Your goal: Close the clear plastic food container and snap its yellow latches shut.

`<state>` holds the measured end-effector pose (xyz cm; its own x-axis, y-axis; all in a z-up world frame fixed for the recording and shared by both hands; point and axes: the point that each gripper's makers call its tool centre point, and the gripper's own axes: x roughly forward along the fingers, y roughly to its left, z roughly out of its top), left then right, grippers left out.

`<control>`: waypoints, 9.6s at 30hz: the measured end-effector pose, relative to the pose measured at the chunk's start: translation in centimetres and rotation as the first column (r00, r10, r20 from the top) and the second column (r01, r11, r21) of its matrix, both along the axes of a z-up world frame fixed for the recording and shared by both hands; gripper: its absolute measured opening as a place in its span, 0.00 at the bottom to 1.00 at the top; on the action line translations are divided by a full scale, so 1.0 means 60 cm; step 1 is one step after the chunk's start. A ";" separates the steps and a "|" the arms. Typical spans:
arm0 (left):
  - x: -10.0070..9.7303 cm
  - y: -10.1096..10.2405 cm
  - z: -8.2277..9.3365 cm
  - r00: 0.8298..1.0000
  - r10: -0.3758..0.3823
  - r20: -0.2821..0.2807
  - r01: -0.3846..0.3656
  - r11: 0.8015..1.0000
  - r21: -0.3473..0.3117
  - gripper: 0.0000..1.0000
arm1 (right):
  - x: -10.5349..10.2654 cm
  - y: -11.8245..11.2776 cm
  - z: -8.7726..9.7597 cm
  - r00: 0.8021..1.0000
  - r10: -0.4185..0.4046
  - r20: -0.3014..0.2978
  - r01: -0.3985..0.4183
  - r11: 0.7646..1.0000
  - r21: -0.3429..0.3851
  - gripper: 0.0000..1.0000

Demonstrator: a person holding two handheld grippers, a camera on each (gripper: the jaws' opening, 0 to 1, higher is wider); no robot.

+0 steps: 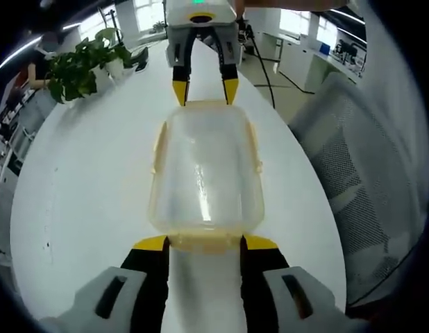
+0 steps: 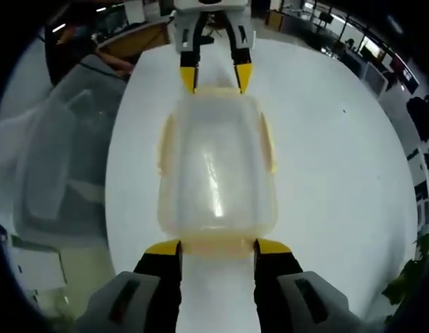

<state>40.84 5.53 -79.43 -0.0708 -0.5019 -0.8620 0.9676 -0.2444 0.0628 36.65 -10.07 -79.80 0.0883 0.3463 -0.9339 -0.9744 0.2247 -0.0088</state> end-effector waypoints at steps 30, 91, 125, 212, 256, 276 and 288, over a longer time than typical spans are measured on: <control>0.030 0.004 0.058 0.862 0.490 -0.132 -0.503 0.858 -0.102 0.51 | 0.010 -0.006 0.044 0.843 -0.531 -0.091 0.535 0.844 0.037 0.37; -0.006 -0.032 -0.007 0.457 0.809 -0.369 -0.846 0.523 0.100 0.24 | 0.018 0.024 0.002 0.464 -0.837 -0.290 0.873 0.487 -0.008 0.24; -0.011 0.009 0.032 0.465 0.778 -0.424 -0.837 0.541 0.076 0.28 | 0.013 0.024 0.021 0.592 -0.758 -0.275 0.798 0.599 0.070 0.31; -0.009 -0.043 0.046 0.978 0.196 0.075 -0.197 0.980 0.007 0.30 | 0.039 0.047 0.036 0.990 -0.144 0.009 0.144 0.989 -0.041 0.29; -0.024 -0.104 0.034 0.979 0.206 -0.013 -0.206 0.974 -0.091 0.33 | 0.065 0.127 0.027 0.993 -0.112 0.031 0.109 0.990 0.086 0.27; -0.051 -0.114 0.031 0.982 0.188 0.000 -0.187 0.977 -0.106 0.36 | 0.095 0.136 0.028 0.995 -0.088 0.055 0.084 0.993 0.083 0.28; -0.077 -0.119 0.028 0.987 0.152 0.043 -0.146 0.983 -0.109 0.36 | 0.113 0.146 0.025 0.997 -0.073 0.029 0.070 0.993 0.095 0.32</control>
